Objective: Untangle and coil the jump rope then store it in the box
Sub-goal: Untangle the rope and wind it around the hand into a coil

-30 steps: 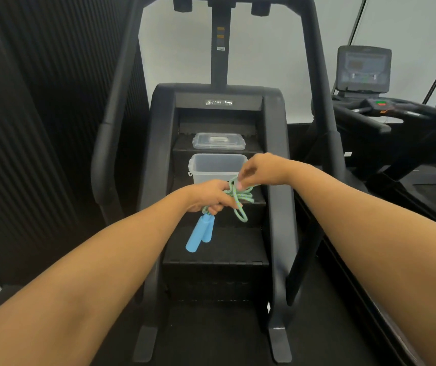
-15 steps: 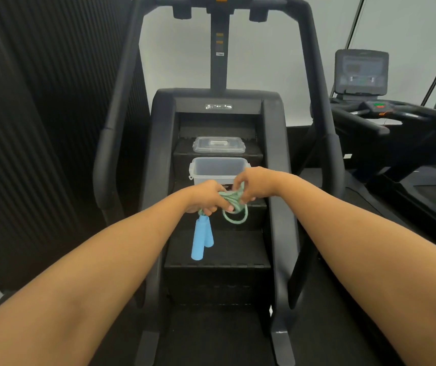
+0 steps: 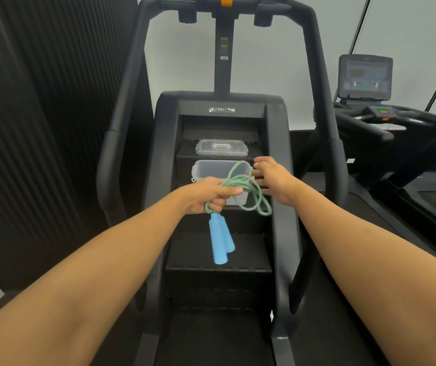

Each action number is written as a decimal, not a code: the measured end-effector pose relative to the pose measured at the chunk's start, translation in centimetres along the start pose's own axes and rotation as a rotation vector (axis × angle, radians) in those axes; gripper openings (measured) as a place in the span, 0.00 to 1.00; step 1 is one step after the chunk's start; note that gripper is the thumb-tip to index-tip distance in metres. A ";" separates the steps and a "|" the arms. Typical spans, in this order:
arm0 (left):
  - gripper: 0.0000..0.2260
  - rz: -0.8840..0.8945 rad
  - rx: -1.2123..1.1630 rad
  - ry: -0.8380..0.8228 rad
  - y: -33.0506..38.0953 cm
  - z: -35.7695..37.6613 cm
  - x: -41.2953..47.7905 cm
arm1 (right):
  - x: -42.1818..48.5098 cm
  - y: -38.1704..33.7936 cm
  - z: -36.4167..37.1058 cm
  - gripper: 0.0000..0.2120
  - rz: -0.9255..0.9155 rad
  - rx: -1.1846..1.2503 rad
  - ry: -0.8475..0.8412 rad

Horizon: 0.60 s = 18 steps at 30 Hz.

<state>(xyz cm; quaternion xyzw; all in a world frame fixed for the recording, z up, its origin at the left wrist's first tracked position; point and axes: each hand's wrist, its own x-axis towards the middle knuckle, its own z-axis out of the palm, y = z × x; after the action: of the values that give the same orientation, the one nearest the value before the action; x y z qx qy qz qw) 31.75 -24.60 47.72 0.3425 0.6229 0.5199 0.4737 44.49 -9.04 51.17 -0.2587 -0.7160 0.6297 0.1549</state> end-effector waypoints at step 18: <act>0.08 -0.063 0.012 -0.204 -0.8 -1.2 -1.0 | 0.5 -2.5 -3.8 0.23 -0.052 -0.333 -0.187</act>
<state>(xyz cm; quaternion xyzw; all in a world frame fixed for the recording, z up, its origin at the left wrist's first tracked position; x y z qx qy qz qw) 30.96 -26.05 47.18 0.3768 0.5850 0.4635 0.5486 45.66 -5.84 54.18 -0.2023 -0.8280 0.5196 0.0590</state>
